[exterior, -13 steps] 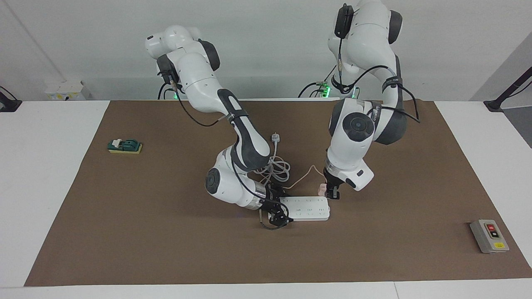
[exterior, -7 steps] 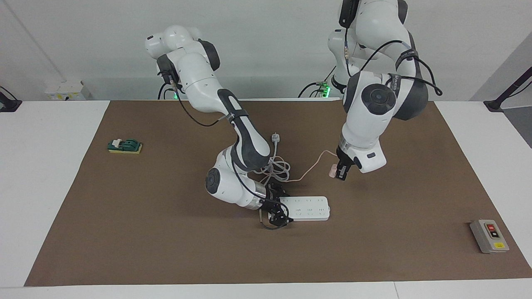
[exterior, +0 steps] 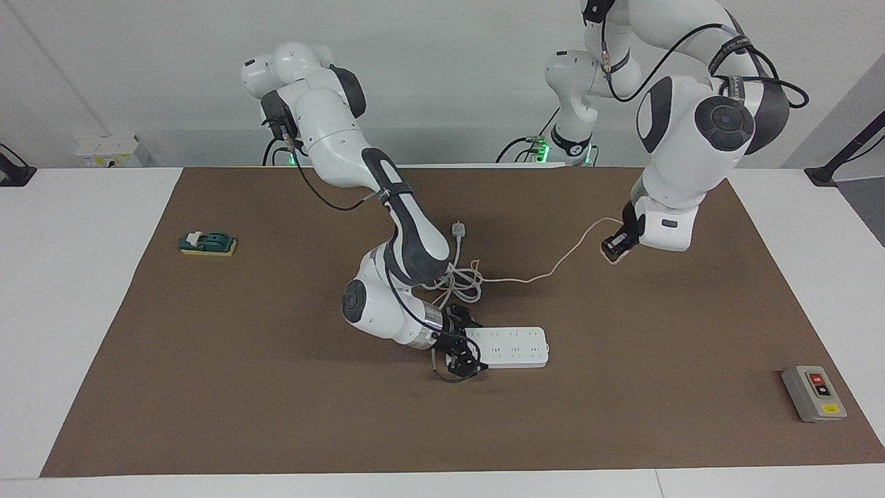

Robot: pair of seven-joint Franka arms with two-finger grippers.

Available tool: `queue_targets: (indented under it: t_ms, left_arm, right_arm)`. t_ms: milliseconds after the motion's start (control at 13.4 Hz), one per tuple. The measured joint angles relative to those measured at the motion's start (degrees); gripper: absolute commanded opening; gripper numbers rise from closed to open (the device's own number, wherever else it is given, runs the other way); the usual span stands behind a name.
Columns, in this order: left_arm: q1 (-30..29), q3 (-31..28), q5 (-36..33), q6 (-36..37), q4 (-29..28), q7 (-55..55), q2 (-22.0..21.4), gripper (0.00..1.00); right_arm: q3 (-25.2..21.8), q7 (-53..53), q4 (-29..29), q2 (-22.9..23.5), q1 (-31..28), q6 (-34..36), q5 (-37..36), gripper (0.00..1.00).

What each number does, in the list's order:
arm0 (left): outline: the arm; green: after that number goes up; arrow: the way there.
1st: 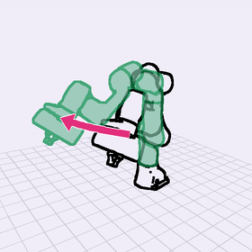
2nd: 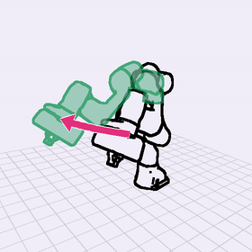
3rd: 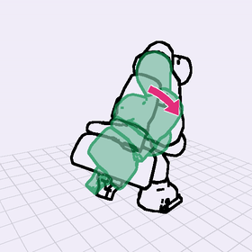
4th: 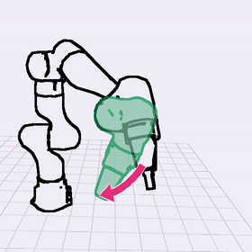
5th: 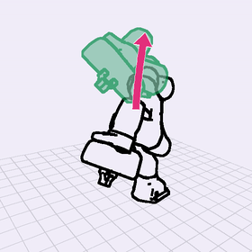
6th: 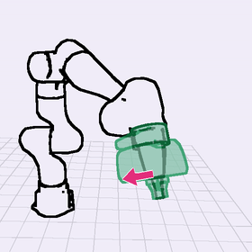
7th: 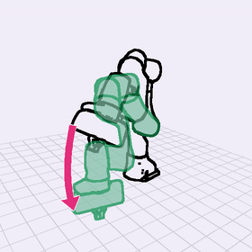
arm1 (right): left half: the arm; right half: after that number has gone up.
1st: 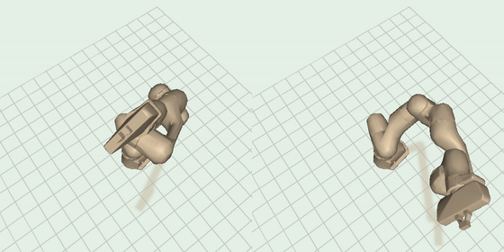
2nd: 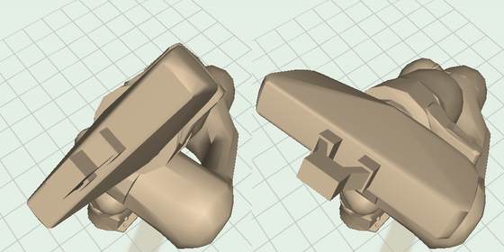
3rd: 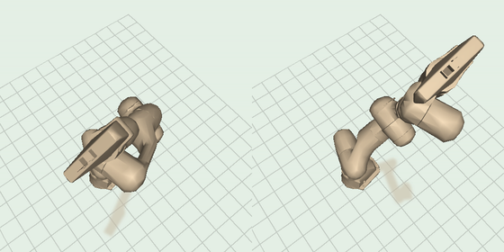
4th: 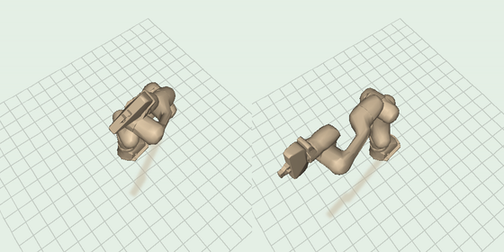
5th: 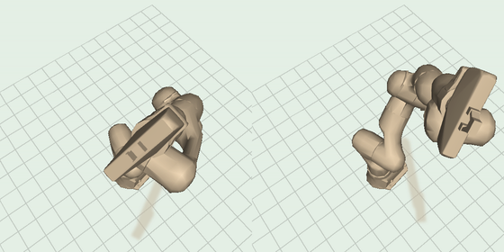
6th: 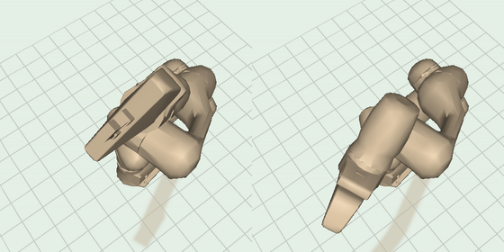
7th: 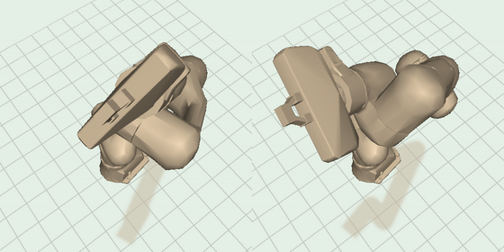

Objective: Unplug charger and place it aside
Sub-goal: 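Pull the pink plug out with the left gripper, away from the strip, then lower the plug onto the table with the left gripper while the right gripper withdraws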

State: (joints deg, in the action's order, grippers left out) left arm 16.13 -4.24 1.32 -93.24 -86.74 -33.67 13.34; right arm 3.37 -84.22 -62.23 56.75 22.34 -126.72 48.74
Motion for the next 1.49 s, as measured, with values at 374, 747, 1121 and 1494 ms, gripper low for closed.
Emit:
queue_targets:
  t_ms: [374,747,1121,1494]
  left_arm:
    - [-7.3,-0.1,2.0,-5.7,-13.1,24.0,-7.2,0.0]
    - [-11.1,0.0,2.9,-18.2,-27.8,36.3,-11.4,0.0]
    - [-14.4,-0.1,6.4,-22.8,-33.6,44.1,-13.1,0.0]
    - [-16.9,-0.1,11.8,-30.0,-40.6,53.3,-13.1,0.0]
  right_arm:
    - [0.0,0.0,-0.1,-0.2,1.3,-2.8,0.0,1.0]
    - [-1.6,0.0,-4.1,-7.4,-1.4,0.4,0.0,1.0]
    - [-7.1,0.2,-11.2,-19.8,-2.3,7.6,-2.6,1.0]
    - [-10.8,5.7,-12.1,-27.2,-5.0,16.3,-9.2,1.0]
